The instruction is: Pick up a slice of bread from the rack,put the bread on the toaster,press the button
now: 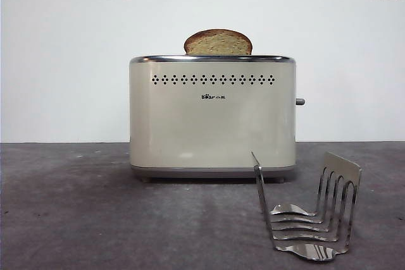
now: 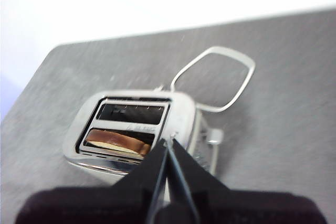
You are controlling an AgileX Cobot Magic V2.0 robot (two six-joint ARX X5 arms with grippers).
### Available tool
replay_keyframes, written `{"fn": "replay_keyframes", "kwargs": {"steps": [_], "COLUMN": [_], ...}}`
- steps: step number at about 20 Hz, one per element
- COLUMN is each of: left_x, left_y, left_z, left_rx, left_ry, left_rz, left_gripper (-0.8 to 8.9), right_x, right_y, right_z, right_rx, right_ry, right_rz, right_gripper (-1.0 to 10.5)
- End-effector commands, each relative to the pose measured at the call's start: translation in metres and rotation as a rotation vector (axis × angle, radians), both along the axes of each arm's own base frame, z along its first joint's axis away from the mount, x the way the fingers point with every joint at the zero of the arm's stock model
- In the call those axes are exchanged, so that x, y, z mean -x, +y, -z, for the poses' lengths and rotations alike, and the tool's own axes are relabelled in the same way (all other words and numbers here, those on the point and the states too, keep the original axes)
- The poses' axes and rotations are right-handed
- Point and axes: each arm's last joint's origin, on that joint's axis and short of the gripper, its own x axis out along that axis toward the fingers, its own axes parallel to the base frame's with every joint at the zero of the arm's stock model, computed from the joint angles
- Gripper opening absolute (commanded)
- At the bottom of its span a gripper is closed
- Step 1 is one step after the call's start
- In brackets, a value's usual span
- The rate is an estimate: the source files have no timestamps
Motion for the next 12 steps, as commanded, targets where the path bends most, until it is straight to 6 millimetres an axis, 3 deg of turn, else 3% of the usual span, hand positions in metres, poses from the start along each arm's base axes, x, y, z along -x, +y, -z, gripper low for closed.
{"fn": "replay_keyframes", "kwargs": {"steps": [1, 6, 9, 12], "left_x": [0.000, 0.000, -0.003, -0.006], "left_y": [0.000, 0.000, -0.002, -0.004], "left_z": [0.001, 0.001, 0.002, 0.003], "left_rx": [-0.011, -0.008, -0.013, -0.021], "left_ry": [-0.006, -0.004, 0.001, 0.010], "left_rz": [0.002, 0.004, 0.004, 0.004], "left_gripper": [-0.09, -0.08, -0.08, -0.08], "right_x": [0.037, 0.084, 0.090, 0.084], "right_y": [-0.003, -0.008, -0.009, -0.010], "right_z": [-0.014, -0.015, -0.005, 0.007], "right_rx": [0.084, 0.229, 0.257, 0.302], "right_ry": [-0.081, -0.067, 0.058, 0.199], "right_rz": [0.063, 0.162, 0.174, 0.195], "right_gripper": [-0.1, 0.0, 0.0, 0.0]}}
